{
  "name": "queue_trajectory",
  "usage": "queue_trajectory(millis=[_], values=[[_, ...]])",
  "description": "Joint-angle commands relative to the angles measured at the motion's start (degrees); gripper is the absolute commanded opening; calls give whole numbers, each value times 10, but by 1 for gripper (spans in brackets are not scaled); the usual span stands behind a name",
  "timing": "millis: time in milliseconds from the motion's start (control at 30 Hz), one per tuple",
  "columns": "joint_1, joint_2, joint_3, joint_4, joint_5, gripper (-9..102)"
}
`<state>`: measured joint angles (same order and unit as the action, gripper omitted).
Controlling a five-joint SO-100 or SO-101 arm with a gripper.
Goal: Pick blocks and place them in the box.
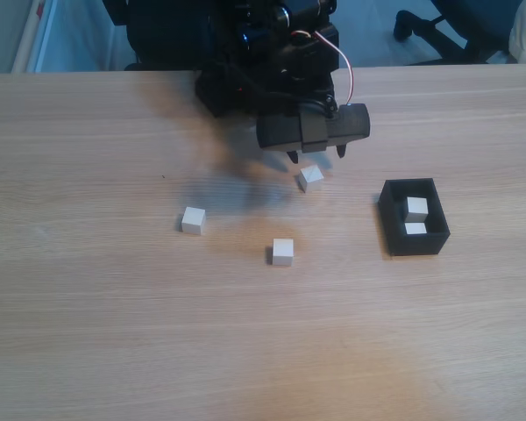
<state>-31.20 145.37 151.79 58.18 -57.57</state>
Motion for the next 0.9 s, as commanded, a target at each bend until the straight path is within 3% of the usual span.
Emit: queue_trajectory(millis=[0,867], values=[[7,1,6,-24,-15,23],[40,-42,78,-192,-48,17]])
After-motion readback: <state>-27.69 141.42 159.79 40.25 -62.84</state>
